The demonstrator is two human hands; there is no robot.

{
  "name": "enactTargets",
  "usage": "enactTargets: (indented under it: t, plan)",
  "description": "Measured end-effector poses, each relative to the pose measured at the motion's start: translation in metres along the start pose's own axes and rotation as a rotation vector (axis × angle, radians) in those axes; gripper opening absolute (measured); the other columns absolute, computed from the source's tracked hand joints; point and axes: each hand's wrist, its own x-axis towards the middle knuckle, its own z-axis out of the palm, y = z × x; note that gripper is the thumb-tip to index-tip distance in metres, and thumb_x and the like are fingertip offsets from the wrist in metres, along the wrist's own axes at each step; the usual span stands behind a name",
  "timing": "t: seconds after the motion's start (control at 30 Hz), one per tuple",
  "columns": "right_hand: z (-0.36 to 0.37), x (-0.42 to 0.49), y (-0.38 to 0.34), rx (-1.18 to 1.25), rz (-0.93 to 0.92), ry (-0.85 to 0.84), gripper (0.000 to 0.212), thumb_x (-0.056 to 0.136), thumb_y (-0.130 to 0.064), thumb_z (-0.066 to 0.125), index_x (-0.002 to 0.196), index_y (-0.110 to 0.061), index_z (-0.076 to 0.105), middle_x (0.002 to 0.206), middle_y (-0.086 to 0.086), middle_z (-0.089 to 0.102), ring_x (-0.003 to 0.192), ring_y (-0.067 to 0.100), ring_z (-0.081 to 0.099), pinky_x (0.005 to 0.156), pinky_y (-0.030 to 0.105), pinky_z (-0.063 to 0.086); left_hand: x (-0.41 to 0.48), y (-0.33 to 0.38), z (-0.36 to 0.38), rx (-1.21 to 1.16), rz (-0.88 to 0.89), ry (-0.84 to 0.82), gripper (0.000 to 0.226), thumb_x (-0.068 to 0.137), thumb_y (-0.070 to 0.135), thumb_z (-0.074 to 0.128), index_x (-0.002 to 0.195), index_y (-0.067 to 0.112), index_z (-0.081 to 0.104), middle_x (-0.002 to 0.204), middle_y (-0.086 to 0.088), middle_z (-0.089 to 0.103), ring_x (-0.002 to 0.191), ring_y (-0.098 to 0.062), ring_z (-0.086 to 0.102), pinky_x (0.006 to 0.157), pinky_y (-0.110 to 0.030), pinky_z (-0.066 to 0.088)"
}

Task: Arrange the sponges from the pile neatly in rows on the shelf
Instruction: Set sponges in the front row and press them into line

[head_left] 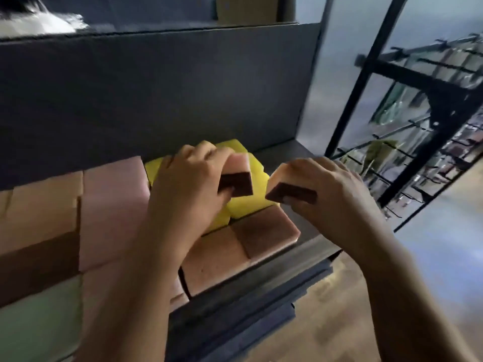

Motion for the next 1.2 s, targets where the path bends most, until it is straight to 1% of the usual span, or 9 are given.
enactTargets:
  t: [0.1,0.27,0.37,0.47,0.57,0.77,0.87,1.03,1.2]
  plan:
    - [0.008,0.022,0.006,0.003,-0.106,-0.083,0.047,0.079,-0.043,0.071,0.123,-0.042,0.055,0.116,-0.009,0.059,0.108,0.023,0.056,0.089,0.045,0.047,0.003,-0.01,0.004,0.063,-0.116,-0.001,0.052,0.076,0.031,0.077,0.124,0.022,0.059,0.114,-0.002,0.062,0.101,-0.03,0.056,0.083,-0.045,0.046]
    - [0.017,0.038,0.009,0.04,-0.239,-0.104,0.048,0.08,-0.045,0.074,0.123,-0.038,0.054,0.113,-0.009,0.06,0.103,0.024,0.057,0.087,0.045,0.047,0.002,-0.016,0.015,0.111,-0.198,0.009,0.051,0.075,0.028,0.078,0.122,0.022,0.059,0.113,-0.002,0.062,0.1,-0.03,0.056,0.082,-0.043,0.042]
    - [0.021,0.039,0.006,0.052,-0.258,-0.088,0.049,0.079,-0.043,0.076,0.122,-0.034,0.055,0.112,-0.007,0.061,0.101,0.026,0.058,0.084,0.044,0.047,-0.003,-0.014,0.022,0.117,-0.191,-0.025,0.056,0.078,0.026,0.076,0.13,0.022,0.055,0.123,-0.002,0.059,0.111,-0.028,0.054,0.089,-0.041,0.041]
    - [0.021,0.034,0.0,0.053,-0.265,-0.076,0.051,0.077,-0.039,0.079,0.122,-0.031,0.056,0.111,-0.004,0.063,0.099,0.029,0.059,0.083,0.043,0.047,-0.006,-0.016,0.022,0.089,-0.168,-0.046,0.071,0.08,0.028,0.075,0.144,0.02,0.045,0.14,-0.003,0.05,0.129,-0.025,0.045,0.102,-0.041,0.038]
    - [0.016,0.026,-0.007,0.052,-0.268,-0.08,0.051,0.077,-0.038,0.078,0.122,-0.03,0.056,0.113,-0.005,0.062,0.099,0.028,0.058,0.084,0.043,0.047,-0.01,-0.016,0.01,0.086,-0.153,-0.036,0.076,0.081,0.031,0.074,0.147,0.018,0.04,0.145,-0.004,0.046,0.135,-0.025,0.041,0.105,-0.042,0.037]
    - [0.01,0.004,-0.023,0.055,-0.252,-0.088,0.049,0.081,-0.038,0.076,0.125,-0.032,0.056,0.115,-0.008,0.061,0.101,0.025,0.058,0.086,0.045,0.047,-0.041,0.01,-0.011,-0.047,-0.056,-0.027,0.065,0.079,0.02,0.077,0.138,0.014,0.052,0.135,0.0,0.055,0.121,-0.022,0.053,0.102,-0.036,0.042]
    - [0.01,-0.007,-0.034,0.079,-0.262,-0.105,0.046,0.081,-0.04,0.074,0.124,-0.035,0.056,0.113,-0.011,0.061,0.1,0.024,0.057,0.085,0.044,0.047,-0.06,0.021,-0.014,-0.123,-0.033,-0.046,0.063,0.078,0.012,0.078,0.136,0.017,0.055,0.13,0.005,0.058,0.116,-0.015,0.054,0.099,-0.024,0.039]
    - [0.011,-0.018,-0.052,0.072,-0.293,-0.125,0.046,0.082,-0.046,0.072,0.124,-0.033,0.057,0.111,-0.009,0.062,0.102,0.024,0.057,0.085,0.044,0.048,-0.08,0.02,-0.02,-0.198,-0.055,-0.057,0.055,0.078,0.019,0.078,0.13,0.018,0.057,0.122,0.006,0.063,0.105,-0.016,0.061,0.088,-0.031,0.052]
    - [0.011,-0.023,-0.057,0.281,-0.312,-0.253,0.052,0.079,-0.045,0.073,0.127,-0.03,0.06,0.117,-0.012,0.06,0.103,0.017,0.057,0.085,0.039,0.05,-0.1,0.009,-0.027,-0.277,-0.103,-0.081,0.05,0.081,0.033,0.076,0.124,0.025,0.053,0.121,0.012,0.061,0.087,-0.003,0.062,0.074,-0.016,0.05]
